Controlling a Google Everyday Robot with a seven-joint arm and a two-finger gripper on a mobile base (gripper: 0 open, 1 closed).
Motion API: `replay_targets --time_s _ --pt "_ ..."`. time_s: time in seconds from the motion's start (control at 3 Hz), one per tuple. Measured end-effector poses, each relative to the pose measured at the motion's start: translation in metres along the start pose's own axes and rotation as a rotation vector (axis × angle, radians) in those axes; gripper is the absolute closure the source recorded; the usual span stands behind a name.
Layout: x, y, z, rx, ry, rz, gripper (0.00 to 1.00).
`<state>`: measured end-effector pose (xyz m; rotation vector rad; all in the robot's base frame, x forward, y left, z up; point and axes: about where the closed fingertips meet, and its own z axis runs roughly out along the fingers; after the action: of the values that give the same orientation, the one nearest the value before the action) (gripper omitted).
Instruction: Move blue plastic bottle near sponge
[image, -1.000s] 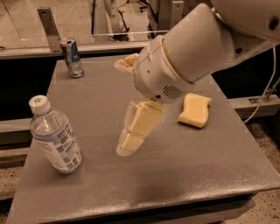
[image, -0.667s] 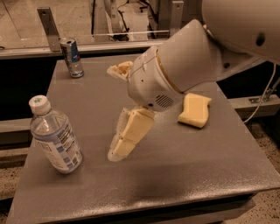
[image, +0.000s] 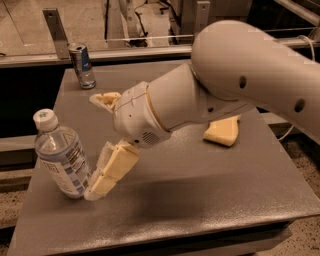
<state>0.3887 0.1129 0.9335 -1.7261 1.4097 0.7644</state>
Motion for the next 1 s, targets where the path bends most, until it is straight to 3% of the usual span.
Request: replay_targets --time_s 0.33,1.0 --pt "-0.009 0.001 0.031 -0.01 -0.096 0.01 0.0" --pt "-0.019 -0.001 0.068 -0.001 -0.217 0.078 0.41"
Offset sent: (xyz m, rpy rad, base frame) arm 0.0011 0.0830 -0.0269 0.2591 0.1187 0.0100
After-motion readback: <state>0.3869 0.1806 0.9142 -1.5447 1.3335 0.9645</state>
